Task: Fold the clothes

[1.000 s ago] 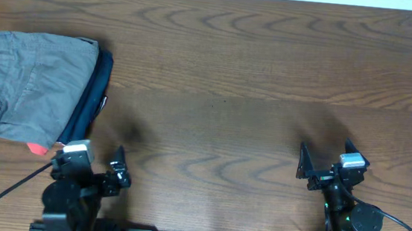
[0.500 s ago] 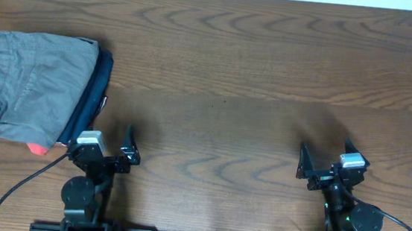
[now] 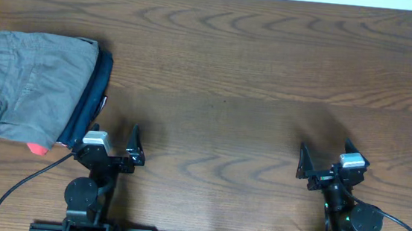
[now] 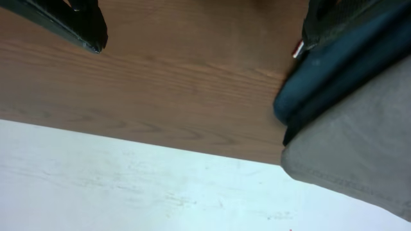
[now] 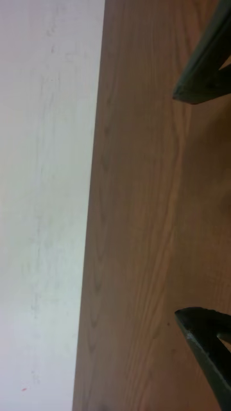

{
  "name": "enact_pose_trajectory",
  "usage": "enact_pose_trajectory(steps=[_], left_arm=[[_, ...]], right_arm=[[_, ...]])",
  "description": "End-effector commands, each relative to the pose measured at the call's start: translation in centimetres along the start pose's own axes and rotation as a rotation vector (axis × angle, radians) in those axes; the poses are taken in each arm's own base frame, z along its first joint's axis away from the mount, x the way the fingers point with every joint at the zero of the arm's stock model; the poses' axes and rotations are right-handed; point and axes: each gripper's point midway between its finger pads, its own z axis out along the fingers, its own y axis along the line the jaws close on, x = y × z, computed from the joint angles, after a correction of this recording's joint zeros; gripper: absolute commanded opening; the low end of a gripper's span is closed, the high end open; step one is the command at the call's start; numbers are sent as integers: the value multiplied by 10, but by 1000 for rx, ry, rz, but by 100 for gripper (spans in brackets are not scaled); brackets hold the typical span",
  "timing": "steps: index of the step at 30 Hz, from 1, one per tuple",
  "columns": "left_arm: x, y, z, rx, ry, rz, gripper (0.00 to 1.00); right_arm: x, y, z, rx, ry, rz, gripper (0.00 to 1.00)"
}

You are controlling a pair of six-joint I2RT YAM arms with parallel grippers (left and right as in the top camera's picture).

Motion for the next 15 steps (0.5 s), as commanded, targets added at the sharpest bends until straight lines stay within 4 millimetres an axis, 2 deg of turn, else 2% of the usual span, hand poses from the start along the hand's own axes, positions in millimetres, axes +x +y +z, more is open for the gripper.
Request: enact_pose_trajectory(steps=[1, 15], left_arm=[[10, 13, 2, -67, 9, 22, 98], [13, 14, 3, -70, 12, 22, 98]], right_arm=[[0, 4, 0, -20, 0, -11, 99], [0, 4, 0, -20, 0, -11, 99]])
